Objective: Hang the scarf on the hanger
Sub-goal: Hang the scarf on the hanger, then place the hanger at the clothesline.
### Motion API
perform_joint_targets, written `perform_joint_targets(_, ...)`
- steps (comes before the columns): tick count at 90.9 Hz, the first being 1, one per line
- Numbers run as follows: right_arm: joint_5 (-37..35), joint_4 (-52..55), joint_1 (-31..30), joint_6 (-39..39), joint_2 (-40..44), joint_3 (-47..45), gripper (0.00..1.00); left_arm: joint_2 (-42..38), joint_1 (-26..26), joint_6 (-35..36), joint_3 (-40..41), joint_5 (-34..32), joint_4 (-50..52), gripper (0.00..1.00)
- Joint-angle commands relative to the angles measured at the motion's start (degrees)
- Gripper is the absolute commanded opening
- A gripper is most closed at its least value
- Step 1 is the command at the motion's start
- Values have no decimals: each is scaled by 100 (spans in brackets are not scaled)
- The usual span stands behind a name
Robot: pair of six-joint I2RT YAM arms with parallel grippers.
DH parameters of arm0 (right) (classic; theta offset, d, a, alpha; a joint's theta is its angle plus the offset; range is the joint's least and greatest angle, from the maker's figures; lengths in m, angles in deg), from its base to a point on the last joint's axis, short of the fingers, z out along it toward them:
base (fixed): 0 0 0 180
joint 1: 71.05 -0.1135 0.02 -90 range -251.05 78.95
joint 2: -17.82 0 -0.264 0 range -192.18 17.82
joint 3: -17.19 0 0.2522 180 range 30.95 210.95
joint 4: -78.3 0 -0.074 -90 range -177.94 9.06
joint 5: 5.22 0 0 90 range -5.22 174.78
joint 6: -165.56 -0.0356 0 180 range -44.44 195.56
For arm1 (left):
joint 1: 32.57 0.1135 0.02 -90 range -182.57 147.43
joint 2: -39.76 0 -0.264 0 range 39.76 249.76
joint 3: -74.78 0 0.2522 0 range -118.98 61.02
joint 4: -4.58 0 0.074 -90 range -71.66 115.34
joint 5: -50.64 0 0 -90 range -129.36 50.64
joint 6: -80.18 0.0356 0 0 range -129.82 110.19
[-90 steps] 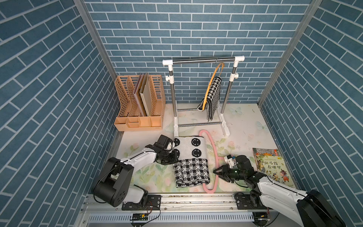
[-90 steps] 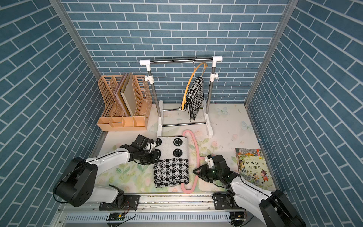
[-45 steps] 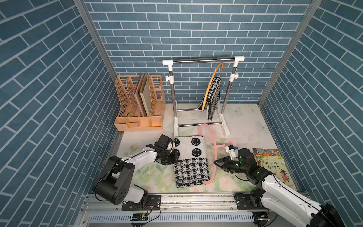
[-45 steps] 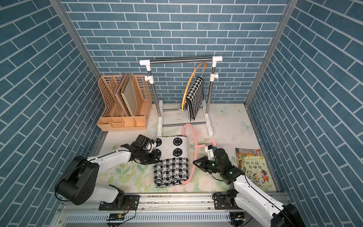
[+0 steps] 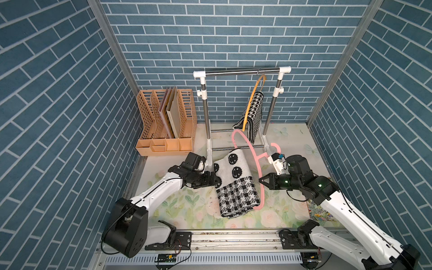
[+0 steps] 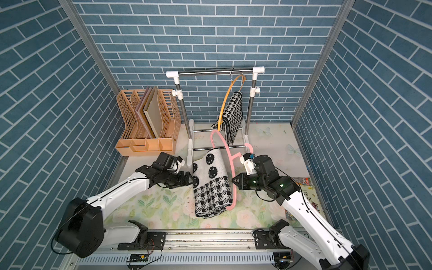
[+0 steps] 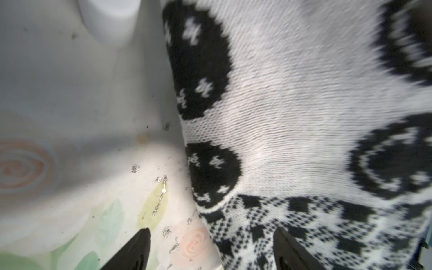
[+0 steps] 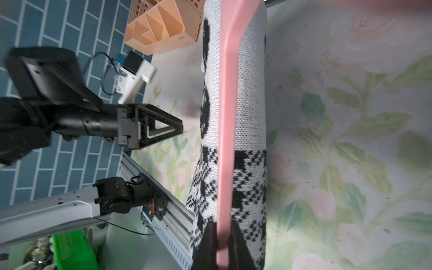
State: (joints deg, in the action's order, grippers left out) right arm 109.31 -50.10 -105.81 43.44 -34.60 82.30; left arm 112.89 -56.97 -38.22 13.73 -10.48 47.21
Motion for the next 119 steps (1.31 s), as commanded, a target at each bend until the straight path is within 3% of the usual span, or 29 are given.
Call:
perform_joint_targets(1, -232, 851, -116, 1042, -180, 770, 0, -492, 33, -119, -598, -65, 647, 88)
perform_joint_targets(30, -326, 2097, -576, 1635, -1232, 2834, 0, -913, 32, -761, -1809, 402, 967, 90)
perform_joint_targets(54, -1215, 2782, -1001, 1226, -2340, 4779, 0, -911, 37, -2254, -2246, 1085, -395, 86)
perform_joint_targets(74, -1595, 3579, -1218, 1000, -3572, 6923, 0, -702, -78, -3795, -2640, 1076, -2150, 87)
perform_joint_targets(96, -1603, 3871, -1228, 282, -4742, 8899, 0, 109, -352, -3760, -3842, 965, -2133, 86)
perform_joint_targets(119, -1710, 3171, -1230, -28, -5088, 9208, 0, 671, -353, -3386, -4400, 1044, -1812, 85)
